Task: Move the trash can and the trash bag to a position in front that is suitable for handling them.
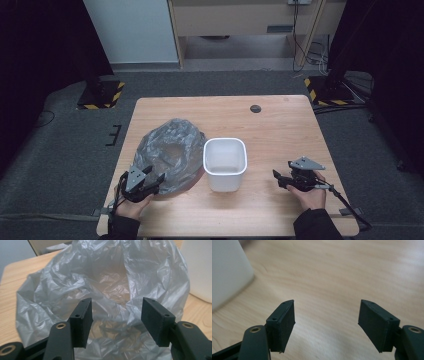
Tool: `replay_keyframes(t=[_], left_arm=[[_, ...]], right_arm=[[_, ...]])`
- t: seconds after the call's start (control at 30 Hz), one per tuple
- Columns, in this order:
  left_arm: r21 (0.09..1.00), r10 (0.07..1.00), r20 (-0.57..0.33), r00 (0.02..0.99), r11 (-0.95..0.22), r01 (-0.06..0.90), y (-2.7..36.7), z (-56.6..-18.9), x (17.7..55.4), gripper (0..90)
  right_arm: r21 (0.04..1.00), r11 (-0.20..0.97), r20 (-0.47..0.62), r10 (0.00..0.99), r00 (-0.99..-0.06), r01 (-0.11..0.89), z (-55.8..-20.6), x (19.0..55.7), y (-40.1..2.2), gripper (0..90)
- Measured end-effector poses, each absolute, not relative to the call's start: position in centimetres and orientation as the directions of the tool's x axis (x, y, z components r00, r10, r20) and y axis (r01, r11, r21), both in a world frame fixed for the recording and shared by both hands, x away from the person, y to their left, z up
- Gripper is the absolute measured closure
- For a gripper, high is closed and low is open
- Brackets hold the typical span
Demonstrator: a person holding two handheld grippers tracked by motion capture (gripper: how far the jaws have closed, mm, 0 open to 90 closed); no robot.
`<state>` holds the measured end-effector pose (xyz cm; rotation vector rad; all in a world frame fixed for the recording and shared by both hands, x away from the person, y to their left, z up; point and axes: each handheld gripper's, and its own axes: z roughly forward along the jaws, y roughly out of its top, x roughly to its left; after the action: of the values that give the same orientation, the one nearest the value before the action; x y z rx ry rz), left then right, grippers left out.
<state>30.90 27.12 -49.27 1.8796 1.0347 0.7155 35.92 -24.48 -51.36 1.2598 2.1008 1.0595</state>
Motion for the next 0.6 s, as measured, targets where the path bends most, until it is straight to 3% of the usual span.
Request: replay_keyframes(t=[0.33,0.6], left_arm=[[0.924,0.875,0.015,0.484,-0.197,0.328,26.7,-47.9,28.8,32.8],[0.928,0.866,0.003,0.500,-0.189,0.322,25.3,-47.7,29.3,31.3]], right_arm=[[0.748,0.287,-0.004,0.904,-0.429,0.599,-52.7,36.5,-25.7,26.1],[0.724,0.287,0.004,0.908,-0.419,0.628,-53.4,36.9,-25.6,23.3]])
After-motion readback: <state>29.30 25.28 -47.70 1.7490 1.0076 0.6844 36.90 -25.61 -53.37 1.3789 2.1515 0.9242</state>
